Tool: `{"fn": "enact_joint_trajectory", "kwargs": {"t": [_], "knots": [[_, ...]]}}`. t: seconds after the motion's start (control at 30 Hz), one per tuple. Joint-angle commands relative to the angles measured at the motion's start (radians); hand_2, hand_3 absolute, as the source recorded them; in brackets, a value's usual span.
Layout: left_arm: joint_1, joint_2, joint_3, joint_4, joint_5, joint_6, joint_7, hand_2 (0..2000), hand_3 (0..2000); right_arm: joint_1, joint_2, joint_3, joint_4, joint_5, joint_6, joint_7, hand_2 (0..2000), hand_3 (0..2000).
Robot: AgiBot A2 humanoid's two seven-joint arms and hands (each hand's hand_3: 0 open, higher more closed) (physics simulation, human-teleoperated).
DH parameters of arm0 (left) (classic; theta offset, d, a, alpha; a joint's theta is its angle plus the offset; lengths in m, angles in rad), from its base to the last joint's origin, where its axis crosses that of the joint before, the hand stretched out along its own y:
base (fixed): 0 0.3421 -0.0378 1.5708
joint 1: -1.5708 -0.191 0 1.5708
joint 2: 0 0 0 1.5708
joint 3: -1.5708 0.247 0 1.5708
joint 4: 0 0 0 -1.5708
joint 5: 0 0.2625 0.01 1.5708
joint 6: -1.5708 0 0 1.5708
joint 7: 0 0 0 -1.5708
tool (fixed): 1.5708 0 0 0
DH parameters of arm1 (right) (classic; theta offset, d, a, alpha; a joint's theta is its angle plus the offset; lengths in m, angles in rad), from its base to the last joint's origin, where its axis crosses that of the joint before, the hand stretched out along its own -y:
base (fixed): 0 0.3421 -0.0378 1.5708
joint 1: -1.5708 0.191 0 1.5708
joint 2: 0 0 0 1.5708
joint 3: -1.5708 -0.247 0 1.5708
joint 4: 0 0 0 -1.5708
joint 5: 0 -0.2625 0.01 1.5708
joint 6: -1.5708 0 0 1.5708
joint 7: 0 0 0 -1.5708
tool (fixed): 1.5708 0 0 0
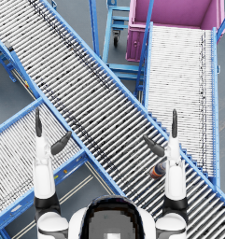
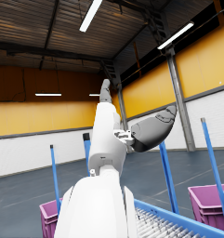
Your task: Pick up the oil and place it on the left assembly line, put the cola on the right, and keep Sprite still
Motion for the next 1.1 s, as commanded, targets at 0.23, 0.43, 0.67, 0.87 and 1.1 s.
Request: {"fn": "enact_joint_trajectory", "kwargs": {"t": [0.23,0.43,0.67,0.87,1.1], "knots": [[0.029,-0.004,-0.046,0.016,0.052,0.000,0.000,0,0,0.032,-0.001,-0.088,-0.007,0.037,0.000,0.000,0,0],[0.027,-0.001,-0.065,0.021,0.057,0.000,0.000,0,0,0.032,-0.004,-0.110,-0.013,0.041,0.000,0.000,0,0],[0.025,0.003,-0.072,0.020,0.058,0.000,0.000,0,0,0.032,-0.007,-0.110,-0.018,0.041,0.000,0.000,0,0],[0.020,0.006,-0.068,0.021,0.058,0.000,0.000,0,0,0.021,-0.013,-0.102,-0.023,0.041,0.000,0.000,0,0],[0.020,0.008,-0.076,0.023,-0.057,0.000,0.000,0,0,0.025,-0.016,-0.095,-0.029,-0.074,0.000,0.000,0,0]]}}
